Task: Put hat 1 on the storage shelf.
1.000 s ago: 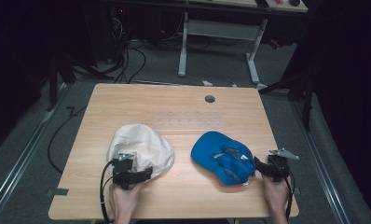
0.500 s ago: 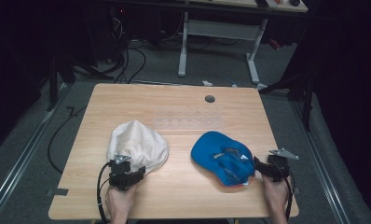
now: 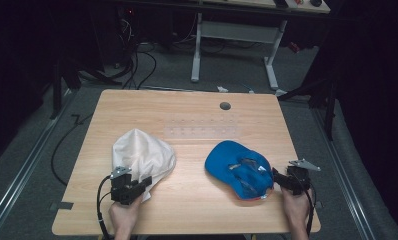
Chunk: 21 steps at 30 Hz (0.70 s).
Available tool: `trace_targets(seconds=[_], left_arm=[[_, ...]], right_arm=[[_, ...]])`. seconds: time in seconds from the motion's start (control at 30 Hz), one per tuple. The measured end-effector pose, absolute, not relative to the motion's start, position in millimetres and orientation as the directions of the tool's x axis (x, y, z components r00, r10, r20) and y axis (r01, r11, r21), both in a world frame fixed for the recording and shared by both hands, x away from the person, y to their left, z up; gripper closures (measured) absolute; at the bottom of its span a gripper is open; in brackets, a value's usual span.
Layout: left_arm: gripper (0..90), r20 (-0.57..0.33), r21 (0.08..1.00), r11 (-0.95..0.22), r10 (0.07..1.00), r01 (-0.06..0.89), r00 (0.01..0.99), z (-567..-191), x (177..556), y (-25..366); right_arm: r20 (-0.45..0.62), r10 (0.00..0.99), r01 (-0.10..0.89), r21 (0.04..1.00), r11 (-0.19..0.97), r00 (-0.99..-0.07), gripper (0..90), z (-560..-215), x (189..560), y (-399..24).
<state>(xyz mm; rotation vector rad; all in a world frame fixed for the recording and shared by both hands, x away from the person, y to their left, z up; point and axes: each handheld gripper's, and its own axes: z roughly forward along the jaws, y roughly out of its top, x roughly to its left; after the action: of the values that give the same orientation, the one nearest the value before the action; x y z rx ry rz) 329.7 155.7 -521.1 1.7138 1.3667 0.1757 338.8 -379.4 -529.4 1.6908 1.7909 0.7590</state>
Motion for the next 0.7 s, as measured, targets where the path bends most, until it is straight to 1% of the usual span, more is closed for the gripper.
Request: trace_targets(seconds=[0.17,0.43,0.7], left_arm=[[82.2,-0.383,0.733,-0.006,0.824,0.681,0.419,-510,330,157],[82.8,-0.368,0.742,-0.041,0.809,0.669,0.458,-499,333,158],[82.9,-0.307,0.759,-0.113,0.807,0.641,0.505,-488,334,157]], right_arm=[[-0.017,0.998,0.683,0.729,0.049,-0.053,36.4,-530,339,-380],[-0.018,0.998,0.683,0.729,0.05,-0.054,36.4,-530,339,-380],[-0.018,0.998,0.683,0.729,0.051,-0.055,36.4,-530,339,-380]])
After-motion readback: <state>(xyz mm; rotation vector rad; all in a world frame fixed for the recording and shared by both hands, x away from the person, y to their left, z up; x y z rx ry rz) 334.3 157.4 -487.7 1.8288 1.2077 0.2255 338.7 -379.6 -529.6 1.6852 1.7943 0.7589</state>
